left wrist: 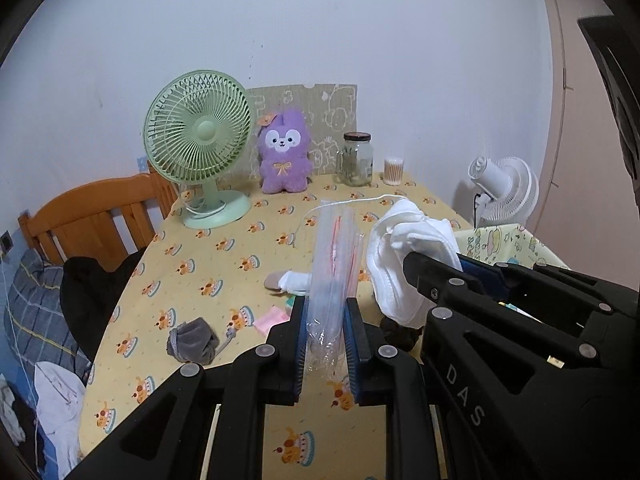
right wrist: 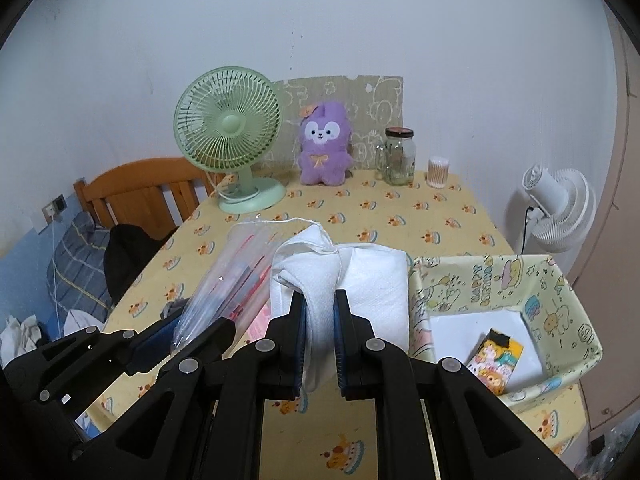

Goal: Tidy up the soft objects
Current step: 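Grasp and lift the clear plastic bag with the left tool while the right tool holds the cloth, then carry the clear bag and white cloth over the gift-paper box with both tools, then open the right tool to drop the cloth while the left tool releases the bag into the box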

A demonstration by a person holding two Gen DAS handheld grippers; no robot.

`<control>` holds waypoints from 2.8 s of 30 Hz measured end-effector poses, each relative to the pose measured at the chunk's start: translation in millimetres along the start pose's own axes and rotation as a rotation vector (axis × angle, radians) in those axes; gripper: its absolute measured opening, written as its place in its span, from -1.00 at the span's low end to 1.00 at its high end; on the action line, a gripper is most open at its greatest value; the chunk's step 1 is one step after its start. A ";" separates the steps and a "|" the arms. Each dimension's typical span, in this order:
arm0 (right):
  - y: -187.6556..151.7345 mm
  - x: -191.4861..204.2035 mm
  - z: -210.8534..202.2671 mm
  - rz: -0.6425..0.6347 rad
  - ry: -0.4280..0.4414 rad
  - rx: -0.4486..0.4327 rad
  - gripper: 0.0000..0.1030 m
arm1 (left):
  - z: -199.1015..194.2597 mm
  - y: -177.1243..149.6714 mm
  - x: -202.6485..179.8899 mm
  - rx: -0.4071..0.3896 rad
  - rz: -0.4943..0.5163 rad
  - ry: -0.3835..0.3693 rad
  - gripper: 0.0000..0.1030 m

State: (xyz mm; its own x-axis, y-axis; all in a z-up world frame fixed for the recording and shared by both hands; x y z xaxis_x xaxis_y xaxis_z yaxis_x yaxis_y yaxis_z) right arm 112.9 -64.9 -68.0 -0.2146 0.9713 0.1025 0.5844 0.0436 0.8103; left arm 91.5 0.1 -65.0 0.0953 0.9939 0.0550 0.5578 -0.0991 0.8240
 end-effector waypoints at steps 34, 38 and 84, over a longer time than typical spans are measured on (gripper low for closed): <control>12.0 -126.8 -6.3 0.057 -0.093 -0.040 -0.71 | 36.8 29.6 -104.7 -0.013 0.023 -0.063 -0.70; 9.2 -141.5 -5.4 0.069 -0.108 -0.036 -0.71 | 43.8 29.7 -117.7 -0.004 0.035 -0.083 -0.70; -19.8 -172.1 -6.2 0.179 -0.155 0.043 0.74 | 52.0 9.7 -143.5 0.080 0.101 -0.128 0.74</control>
State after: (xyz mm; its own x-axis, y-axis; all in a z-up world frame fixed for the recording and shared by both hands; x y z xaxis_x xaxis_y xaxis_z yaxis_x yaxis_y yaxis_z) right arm 133.4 -234.4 -98.2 0.0167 0.9886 0.1499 0.6358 -0.1262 0.7614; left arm 126.2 -146.0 -94.2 0.2553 0.9651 0.0587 0.6033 -0.2064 0.7703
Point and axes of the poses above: each gripper's, at about its wrist camera, not at the fingertips, and z roughly the way its jaws point, x to its left, y to its top, the point moved 6 cm from there along z, roughly the way its jaws point, and after that the axes turned 4 degrees about y, right-handed, at the moved point
